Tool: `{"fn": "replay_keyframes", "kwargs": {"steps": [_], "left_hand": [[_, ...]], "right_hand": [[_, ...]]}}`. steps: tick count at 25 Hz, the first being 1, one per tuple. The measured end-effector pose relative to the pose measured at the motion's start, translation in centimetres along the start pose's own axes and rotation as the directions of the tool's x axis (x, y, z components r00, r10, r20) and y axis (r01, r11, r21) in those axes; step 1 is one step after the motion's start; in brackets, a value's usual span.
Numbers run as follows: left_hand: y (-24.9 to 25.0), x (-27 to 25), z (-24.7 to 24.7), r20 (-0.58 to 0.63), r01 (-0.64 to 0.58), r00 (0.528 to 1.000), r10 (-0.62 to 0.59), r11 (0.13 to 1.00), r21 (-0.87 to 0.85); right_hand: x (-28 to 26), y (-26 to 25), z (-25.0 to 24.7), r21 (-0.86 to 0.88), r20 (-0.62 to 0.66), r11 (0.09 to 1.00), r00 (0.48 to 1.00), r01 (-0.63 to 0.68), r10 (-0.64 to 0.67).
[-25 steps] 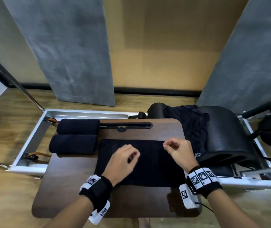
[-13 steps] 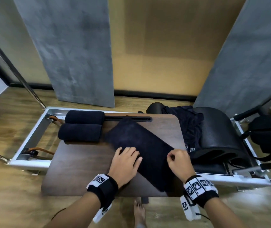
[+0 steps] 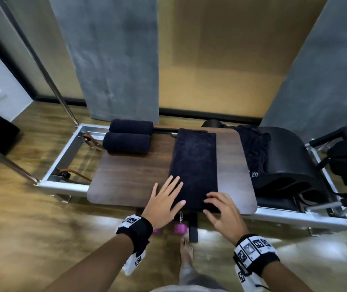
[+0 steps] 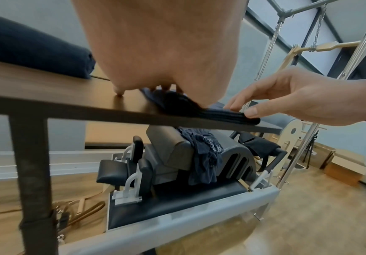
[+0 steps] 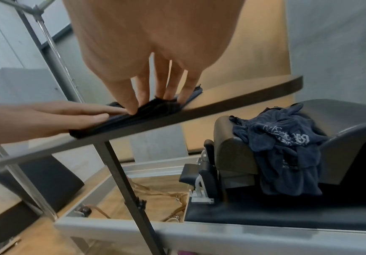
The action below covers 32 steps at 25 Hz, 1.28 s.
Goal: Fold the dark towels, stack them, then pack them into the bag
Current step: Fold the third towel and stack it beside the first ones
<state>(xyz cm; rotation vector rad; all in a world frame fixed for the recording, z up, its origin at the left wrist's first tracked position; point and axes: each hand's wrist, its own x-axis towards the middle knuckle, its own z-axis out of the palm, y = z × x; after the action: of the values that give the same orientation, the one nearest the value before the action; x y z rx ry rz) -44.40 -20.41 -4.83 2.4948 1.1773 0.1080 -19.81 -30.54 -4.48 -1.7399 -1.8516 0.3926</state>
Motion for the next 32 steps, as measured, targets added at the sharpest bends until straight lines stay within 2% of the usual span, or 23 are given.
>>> {"fn": "replay_keyframes", "kwargs": {"steps": [3,6,11,14,16,22,25,27,29,30,32], "left_hand": [[-0.8,-2.4,0.3,-0.007,-0.048,0.999,0.048,0.999,-0.019],[-1.3,-3.2,-0.3,-0.080,-0.059,0.996,0.048,0.989,-0.134],[-1.0,-2.7,-1.3,-0.117,-0.034,0.993,0.009,0.976,-0.213],[-1.1,-2.3,-1.1,-0.189,-0.038,0.982,-0.019,0.955,-0.295],[-1.1,-1.8,-0.9,-0.227,-0.025,0.972,-0.068,0.923,-0.383],[-0.3,0.3,-1.1,-0.222,0.121,0.921,-0.321,0.775,-0.620],[-0.4,1.2,-1.3,-0.129,0.231,0.882,-0.454,0.652,-0.722],[-0.5,1.8,-1.3,-0.051,0.328,0.845,-0.533,0.590,-0.738],[-0.4,2.2,-1.2,0.004,0.409,0.818,-0.576,0.576,-0.708],[-0.3,2.4,-1.2,0.015,0.438,0.804,-0.594,0.576,-0.690],[-0.3,2.9,-1.3,0.021,0.472,0.784,-0.621,0.573,-0.670]], "right_hand": [[-1.4,-0.5,0.1,-0.160,0.066,0.987,0.998,-0.014,0.025],[-1.4,-1.3,0.3,-0.247,0.087,0.968,0.994,-0.039,0.062],[-1.2,-0.8,-0.2,-0.219,0.094,0.974,0.992,-0.060,0.082],[-0.9,-0.3,-0.5,-0.157,0.082,0.987,0.995,-0.041,0.054],[-0.5,-0.1,-0.5,-0.131,0.093,0.989,0.992,-0.068,0.080],[0.9,-0.3,-0.6,-0.013,0.065,0.978,0.975,-0.210,0.210],[1.8,0.1,-1.4,0.124,0.070,0.944,0.952,-0.305,0.299],[2.4,0.3,-1.7,0.148,0.064,0.924,0.936,-0.353,0.347],[2.9,0.0,-1.9,0.028,0.060,0.925,0.924,-0.379,0.377],[3.0,-0.4,-1.8,-0.065,0.038,0.934,0.935,-0.351,0.354],[2.8,-1.0,-1.6,-0.172,-0.073,0.958,0.973,-0.227,0.218]]}}
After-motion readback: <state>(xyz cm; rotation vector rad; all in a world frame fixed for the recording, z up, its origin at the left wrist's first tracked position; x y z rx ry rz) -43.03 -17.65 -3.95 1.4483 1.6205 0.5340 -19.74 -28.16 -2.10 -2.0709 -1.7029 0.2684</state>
